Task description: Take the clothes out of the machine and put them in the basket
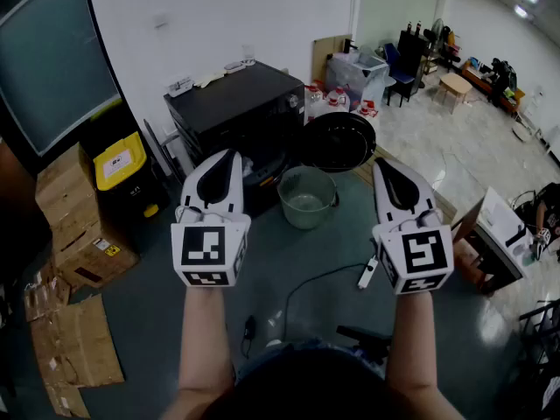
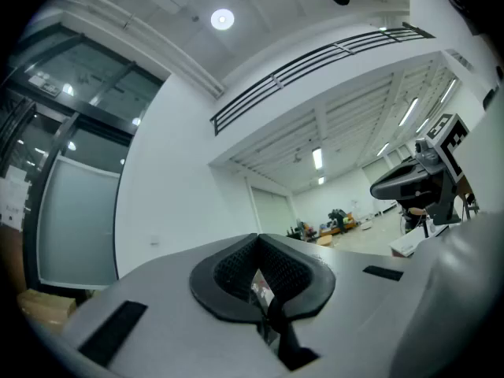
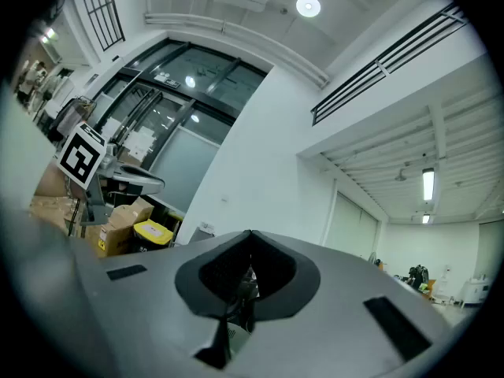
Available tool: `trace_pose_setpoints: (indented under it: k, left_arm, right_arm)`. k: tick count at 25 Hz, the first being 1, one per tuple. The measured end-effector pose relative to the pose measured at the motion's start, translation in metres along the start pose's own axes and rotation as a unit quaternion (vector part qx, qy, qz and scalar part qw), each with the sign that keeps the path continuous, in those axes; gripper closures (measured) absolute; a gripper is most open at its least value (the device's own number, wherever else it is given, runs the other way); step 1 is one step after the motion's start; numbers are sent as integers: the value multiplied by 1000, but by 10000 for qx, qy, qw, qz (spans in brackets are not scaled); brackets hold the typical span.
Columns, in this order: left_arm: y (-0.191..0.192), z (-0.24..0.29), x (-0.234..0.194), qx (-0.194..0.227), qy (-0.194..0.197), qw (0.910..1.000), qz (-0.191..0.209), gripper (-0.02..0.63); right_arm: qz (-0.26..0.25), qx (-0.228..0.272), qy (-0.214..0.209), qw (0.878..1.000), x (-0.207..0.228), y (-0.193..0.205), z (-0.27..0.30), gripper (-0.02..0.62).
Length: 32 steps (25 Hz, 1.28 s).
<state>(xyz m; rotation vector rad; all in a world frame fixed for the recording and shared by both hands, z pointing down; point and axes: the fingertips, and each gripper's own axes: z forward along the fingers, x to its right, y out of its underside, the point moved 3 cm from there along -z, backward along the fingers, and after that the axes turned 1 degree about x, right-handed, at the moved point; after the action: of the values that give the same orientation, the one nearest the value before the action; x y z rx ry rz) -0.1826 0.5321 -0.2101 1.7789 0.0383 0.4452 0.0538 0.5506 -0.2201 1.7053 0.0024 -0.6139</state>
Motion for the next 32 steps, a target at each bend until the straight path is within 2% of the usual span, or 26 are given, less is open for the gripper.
trace_pose_setpoints:
  k: [7,10,12,13,14,15,16,17,20,23,32]
  left_arm:
    - [6,5,-1,-126,22,9998,-118,603]
    - [10,2,-4,-77,57,9995,-304,603]
    - [13,0,-5,-82,55,9992,-400,601]
    - [14,0,-5,-100,61,9988,-470,599]
    - [16,0,-4,-129,91,9981,-589,560]
    - [19,1,-4,-167,125,9970,-747,383]
    - [22,3,-6,-203,113,9957,-892,107]
    - [26,4,-8,-238,41,9950,-971,69]
    - [36,2,-14,-388,-97,9950,-918,51]
    - [42,-1,-18,-532,14,9948,-865,51]
    - [67,-2,-51,-659,84,9960,-602,52]
  right_arm:
    - [81,85,61,9999,1,-3,2,603]
    - [362,306,8,9989,-3,-5,0,603]
    - [533,263,-15,9982,-5,-2,1,603]
    - [579,179,-64,9981,-7,1,2,556]
    - [611,94,-122,9980,-9,4,3,431]
    - [638,35,-148,9978,-11,6,6,285]
    - [663,-5,-118,9977,-12,9,8,134]
    - [686,-49,-43,9976,-13,12,11,37]
    - [719,-273,108,9970,-19,21,14,20]
    - [790,-417,3,9960,-29,24,19,21]
    - [513,-462,-5,9976,-66,13,38,23]
